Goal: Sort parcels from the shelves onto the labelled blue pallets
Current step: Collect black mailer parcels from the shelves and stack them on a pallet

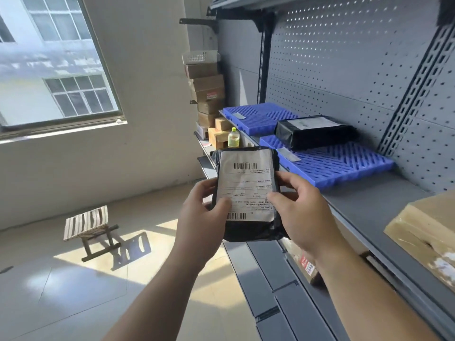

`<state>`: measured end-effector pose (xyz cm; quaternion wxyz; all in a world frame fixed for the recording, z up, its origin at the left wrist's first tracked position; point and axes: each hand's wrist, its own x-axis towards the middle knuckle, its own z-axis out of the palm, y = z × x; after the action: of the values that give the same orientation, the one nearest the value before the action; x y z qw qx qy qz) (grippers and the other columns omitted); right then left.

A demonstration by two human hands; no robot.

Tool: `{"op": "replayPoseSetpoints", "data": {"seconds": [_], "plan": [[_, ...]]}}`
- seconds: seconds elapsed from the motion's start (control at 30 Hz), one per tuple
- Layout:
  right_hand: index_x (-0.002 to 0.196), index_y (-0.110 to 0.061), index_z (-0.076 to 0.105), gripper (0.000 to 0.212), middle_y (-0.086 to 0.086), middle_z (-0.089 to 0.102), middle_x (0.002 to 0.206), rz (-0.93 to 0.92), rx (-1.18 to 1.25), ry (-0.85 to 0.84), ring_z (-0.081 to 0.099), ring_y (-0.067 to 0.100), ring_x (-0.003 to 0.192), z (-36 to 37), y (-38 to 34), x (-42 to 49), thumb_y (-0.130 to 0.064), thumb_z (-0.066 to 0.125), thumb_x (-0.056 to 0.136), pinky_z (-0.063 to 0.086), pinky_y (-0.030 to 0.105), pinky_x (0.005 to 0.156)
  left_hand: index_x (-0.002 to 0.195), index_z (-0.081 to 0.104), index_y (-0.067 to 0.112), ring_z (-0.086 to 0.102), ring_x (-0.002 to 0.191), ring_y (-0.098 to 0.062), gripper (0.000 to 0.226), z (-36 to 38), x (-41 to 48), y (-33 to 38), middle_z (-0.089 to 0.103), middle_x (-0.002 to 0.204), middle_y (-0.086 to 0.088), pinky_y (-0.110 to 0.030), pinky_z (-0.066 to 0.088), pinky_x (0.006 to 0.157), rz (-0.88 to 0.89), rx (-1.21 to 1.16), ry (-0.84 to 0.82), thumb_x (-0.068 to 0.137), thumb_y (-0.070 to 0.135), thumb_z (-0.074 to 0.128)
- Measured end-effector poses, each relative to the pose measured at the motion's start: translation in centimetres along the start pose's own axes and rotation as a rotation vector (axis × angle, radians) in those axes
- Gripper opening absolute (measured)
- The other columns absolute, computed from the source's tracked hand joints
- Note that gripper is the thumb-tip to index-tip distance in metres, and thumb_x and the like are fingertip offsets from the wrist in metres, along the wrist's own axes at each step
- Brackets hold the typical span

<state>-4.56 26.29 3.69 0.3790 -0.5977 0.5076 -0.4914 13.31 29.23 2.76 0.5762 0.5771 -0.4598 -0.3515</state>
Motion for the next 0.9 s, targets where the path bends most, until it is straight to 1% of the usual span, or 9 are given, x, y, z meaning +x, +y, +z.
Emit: {"op": "replayPoseSetpoints", "data": {"seconds": [0.13,0.27,0.33,0.43,0.57,0.63,0.77,0.83,0.9], "plan": [[0.115,-0.035,0.067,0.028,-0.019,0.075,0.098,0.040,-0.055,0.101,0.071,0.000,0.088,1.8,0.1,4.8,-0.023,0.064,0.090,0.058,0.019,0.066,0.117,0.065,0.036,0.074,0.090,-0.005,0.033,0.7,7.1,-0.7,0.072,0.103,0.026,-0.035,0.064,0.072,0.008,-0.022,-0.078,0.092,0.014,0.061],[0.109,-0.037,0.068,0.029,-0.031,0.072,0.093,0.070,-0.072,0.236,0.067,-0.009,0.089,2.7,-0.4,8.7,-0.016,0.064,0.089,0.056,0.017,0.073,0.108,0.066,0.045,0.074,0.090,-0.004,0.032,2.1,13.3,-0.4,0.070,0.104,0.032,-0.032,0.064,0.070,0.033,-0.010,-0.210,0.083,0.027,0.060],[0.112,-0.036,0.068,0.030,-0.029,0.072,0.094,0.101,-0.093,0.308,0.068,-0.006,0.089,2.7,-0.4,10.2,-0.017,0.064,0.089,0.059,0.026,0.081,0.113,0.066,0.044,0.074,0.094,-0.007,0.038,3.3,15.8,-0.4,0.070,0.106,0.031,-0.035,0.065,0.073,0.025,-0.012,-0.273,0.078,0.033,0.059],[0.114,-0.038,0.067,0.031,-0.027,0.073,0.094,0.148,-0.127,0.401,0.069,-0.002,0.089,1.9,0.2,11.8,-0.020,0.065,0.089,0.059,0.037,0.086,0.114,0.062,0.046,0.074,0.097,-0.010,0.034,5.7,18.7,-0.5,0.069,0.108,0.028,-0.037,0.065,0.075,0.027,0.017,-0.380,0.084,0.031,0.061],[0.120,-0.039,0.066,0.034,-0.026,0.073,0.101,0.179,-0.148,0.501,0.068,-0.001,0.096,-0.3,1.3,13.5,-0.024,0.064,0.089,0.059,0.038,0.088,0.114,0.060,0.049,0.073,0.092,-0.003,0.032,9.8,21.4,-0.4,0.066,0.101,0.039,-0.034,0.065,0.072,0.049,0.039,-0.495,0.093,0.026,0.063],[0.119,-0.040,0.066,0.035,-0.028,0.072,0.102,0.182,-0.159,0.558,0.067,-0.004,0.097,-1.7,1.9,14.3,-0.027,0.064,0.087,0.059,0.034,0.085,0.112,0.060,0.050,0.073,0.096,-0.006,0.031,12.3,22.3,-0.1,0.066,0.103,0.036,-0.035,0.065,0.072,0.067,0.039,-0.552,0.094,0.025,0.063],[0.103,-0.053,0.065,0.030,-0.040,0.067,0.098,0.206,-0.163,0.690,0.064,-0.011,0.094,-4.9,2.8,15.7,-0.037,0.062,0.078,0.055,0.029,0.083,0.105,0.060,0.051,0.072,0.097,-0.003,0.029,17.3,23.4,0.7,0.068,0.104,0.035,-0.039,0.063,0.082,0.142,0.061,-0.629,0.087,0.030,0.062],[0.107,-0.048,0.067,0.034,-0.033,0.070,0.101,0.222,-0.155,0.734,0.065,-0.004,0.100,-6.5,3.4,16.4,-0.039,0.061,0.075,0.055,0.034,0.090,0.102,0.061,0.052,0.071,0.098,-0.001,0.028,19.6,23.7,1.0,0.068,0.104,0.035,-0.037,0.060,0.087,0.170,0.083,-0.666,0.081,0.034,0.059],[0.113,-0.042,0.068,0.038,-0.026,0.072,0.104,0.240,-0.157,0.774,0.066,0.001,0.103,-7.7,3.9,17.0,-0.037,0.061,0.076,0.054,0.037,0.093,0.106,0.063,0.049,0.069,0.096,0.004,0.028,21.6,24.2,1.0,0.068,0.103,0.036,-0.029,0.058,0.085,0.204,0.111,-0.713,0.084,0.032,0.059]]}}
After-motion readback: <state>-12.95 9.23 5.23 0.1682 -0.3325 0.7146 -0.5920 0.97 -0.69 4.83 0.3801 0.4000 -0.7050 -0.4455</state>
